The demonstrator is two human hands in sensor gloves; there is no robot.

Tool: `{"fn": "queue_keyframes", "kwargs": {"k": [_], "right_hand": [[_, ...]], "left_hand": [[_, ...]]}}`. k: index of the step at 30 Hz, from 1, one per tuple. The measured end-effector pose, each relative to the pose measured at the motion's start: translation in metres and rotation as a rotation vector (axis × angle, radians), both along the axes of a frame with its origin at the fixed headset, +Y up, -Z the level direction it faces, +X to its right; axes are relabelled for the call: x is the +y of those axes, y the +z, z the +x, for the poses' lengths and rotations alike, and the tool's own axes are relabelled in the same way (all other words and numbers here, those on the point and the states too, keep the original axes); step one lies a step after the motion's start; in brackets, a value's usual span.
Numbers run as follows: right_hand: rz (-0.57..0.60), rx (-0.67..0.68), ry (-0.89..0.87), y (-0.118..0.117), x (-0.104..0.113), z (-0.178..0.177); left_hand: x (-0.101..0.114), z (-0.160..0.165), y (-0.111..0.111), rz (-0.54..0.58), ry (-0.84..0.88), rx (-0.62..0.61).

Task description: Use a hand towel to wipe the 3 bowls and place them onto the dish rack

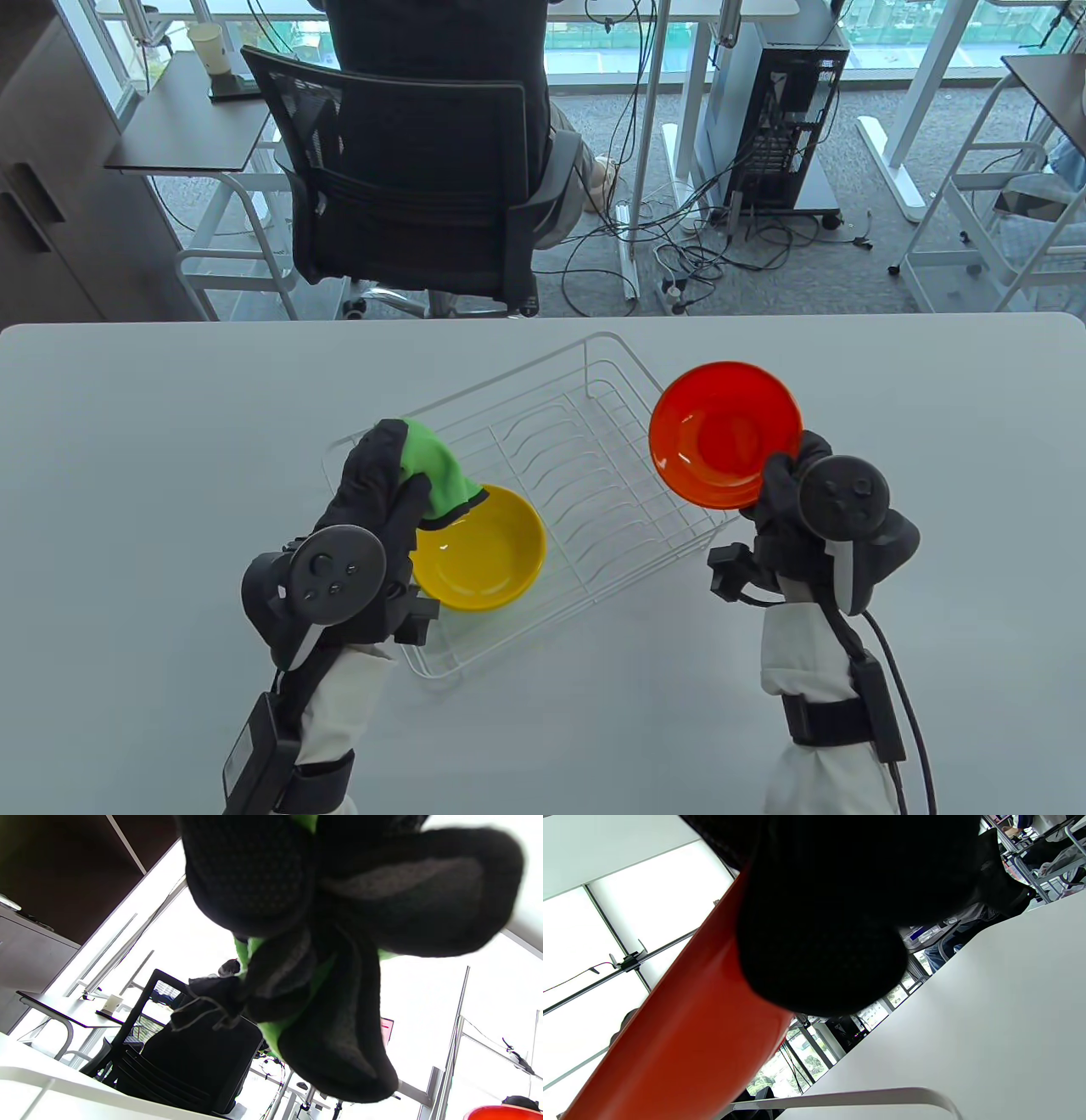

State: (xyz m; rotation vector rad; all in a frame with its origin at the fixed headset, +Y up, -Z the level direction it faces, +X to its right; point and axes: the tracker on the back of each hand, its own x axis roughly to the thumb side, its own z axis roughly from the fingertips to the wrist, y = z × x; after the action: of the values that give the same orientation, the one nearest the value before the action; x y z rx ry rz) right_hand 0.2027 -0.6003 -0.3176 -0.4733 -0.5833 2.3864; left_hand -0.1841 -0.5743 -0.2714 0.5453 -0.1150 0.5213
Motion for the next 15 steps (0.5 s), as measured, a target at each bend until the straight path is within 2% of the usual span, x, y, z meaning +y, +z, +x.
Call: {"fn": "queue_keyframes", "kwargs": {"k": [15], "right_hand": [[-0.004, 0.29, 0.146, 0.018, -0.002, -0.091]], "left_hand": [[-0.029, 0.028, 0.001, -0.03, -0.187, -0.09]]}}
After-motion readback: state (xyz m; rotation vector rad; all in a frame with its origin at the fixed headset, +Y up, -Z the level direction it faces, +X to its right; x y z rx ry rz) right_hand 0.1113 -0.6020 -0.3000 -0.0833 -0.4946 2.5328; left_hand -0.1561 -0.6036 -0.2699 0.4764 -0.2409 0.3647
